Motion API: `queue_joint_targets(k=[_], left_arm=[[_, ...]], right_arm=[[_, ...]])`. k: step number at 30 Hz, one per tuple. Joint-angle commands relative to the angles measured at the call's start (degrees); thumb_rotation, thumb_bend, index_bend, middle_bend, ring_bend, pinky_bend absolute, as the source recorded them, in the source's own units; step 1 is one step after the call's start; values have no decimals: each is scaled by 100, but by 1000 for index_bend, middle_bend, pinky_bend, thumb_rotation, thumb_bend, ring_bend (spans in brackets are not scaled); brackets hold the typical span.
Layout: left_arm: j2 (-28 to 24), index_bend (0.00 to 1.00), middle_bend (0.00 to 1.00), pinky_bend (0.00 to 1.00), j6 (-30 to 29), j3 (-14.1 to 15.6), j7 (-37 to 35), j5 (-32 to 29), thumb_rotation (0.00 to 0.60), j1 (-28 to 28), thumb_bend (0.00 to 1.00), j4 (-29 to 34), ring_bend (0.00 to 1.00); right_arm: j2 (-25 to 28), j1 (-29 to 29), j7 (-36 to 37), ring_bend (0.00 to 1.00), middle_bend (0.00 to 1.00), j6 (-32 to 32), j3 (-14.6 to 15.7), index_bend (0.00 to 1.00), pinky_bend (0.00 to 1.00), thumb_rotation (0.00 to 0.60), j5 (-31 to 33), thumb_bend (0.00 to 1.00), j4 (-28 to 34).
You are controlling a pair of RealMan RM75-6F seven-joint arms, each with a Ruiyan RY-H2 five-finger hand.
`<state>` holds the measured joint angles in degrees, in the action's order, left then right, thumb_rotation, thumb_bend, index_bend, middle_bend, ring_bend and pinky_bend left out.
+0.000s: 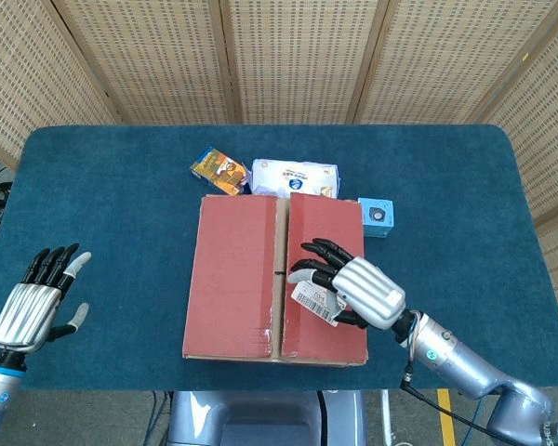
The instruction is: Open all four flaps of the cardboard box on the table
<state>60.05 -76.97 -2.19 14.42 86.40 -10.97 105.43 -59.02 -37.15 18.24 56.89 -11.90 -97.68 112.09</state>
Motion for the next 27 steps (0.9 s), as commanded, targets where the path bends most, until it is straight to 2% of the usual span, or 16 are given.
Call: queue_joint_targets(k=[1, 11, 27], left_arm=[[8, 67, 0, 0, 34, -14, 15, -39, 515, -31, 442, -2, 0], [3, 67, 0, 0, 63, -22, 67, -58, 513, -102, 442, 35, 0], [9, 67, 0, 0, 79, 13, 38, -104, 513, -124, 443, 22, 0]], right_arm=[[-64, -133, -106, 0, 247, -125, -10, 270, 18, 600, 85, 1000, 59], [-231, -422, -429, 0, 259, -347, 33, 282, 18, 600, 267, 1000, 136], [-403, -508, -1008, 0, 283, -423, 219, 315, 18, 600, 461, 1000, 47]])
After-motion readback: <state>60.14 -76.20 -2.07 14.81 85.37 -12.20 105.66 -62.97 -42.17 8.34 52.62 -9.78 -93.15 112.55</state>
